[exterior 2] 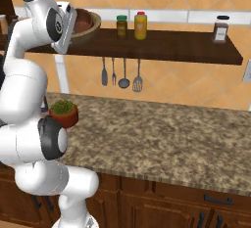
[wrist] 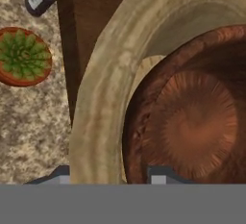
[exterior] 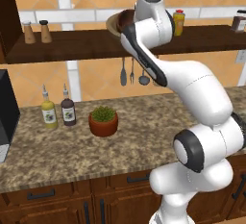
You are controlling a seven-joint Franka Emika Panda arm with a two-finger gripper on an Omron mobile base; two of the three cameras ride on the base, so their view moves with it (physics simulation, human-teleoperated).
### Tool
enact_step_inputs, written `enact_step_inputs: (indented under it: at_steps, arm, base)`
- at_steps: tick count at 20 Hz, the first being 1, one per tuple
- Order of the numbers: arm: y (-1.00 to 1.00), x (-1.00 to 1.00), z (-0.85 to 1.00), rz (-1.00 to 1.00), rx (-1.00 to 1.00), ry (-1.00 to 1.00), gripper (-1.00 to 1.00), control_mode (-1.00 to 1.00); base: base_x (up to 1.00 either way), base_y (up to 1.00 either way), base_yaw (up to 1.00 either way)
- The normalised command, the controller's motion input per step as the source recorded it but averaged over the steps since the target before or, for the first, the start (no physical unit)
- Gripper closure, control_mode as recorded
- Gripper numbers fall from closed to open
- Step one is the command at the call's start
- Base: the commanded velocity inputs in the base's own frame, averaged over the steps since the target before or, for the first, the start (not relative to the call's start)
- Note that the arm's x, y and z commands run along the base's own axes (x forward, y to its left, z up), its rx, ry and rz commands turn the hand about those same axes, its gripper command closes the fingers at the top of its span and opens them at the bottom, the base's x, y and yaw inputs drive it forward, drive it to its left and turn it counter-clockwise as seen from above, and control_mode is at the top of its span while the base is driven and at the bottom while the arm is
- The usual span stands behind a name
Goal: Pick up the bowls on the counter and stack them on top of one another in the open cabinet. Place the smaller bowl on top of the larger bowl.
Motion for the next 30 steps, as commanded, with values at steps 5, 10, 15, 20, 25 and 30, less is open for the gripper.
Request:
enact_step_inputs:
  at_steps: [5, 10, 15, 20, 25, 30]
  arm:
    - [0.0, 0.89, -0.02, 0.0, 0.0, 0.03, 1.0, -1.0]
    - [0.0, 0.53, -0.02, 0.0, 0.0, 0.0, -1.0, -1.0]
    - [0.0, -0.23, -0.02, 0.0, -0.01, -0.06, -1.0, -1.0]
    - [0.0, -0.73, 0.09, 0.0, 0.0, -0.27, -1.0, -1.0]
    - [-0.11, -1.0, -0.49, -0.02, 0.0, -0.41, -1.0, -1.0]
    - [-0.5, -1.0, -1.0, -0.03, -0.01, -0.28, -1.0, -1.0]
  base:
    - [0.0, 0.0, 0.0]
    - [0.0, 0.0, 0.0]
    - [0.0, 0.0, 0.0]
    - [0.0, 0.0, 0.0]
    - [0.0, 0.0, 0.0]
    - [0.0, 0.0, 0.0]
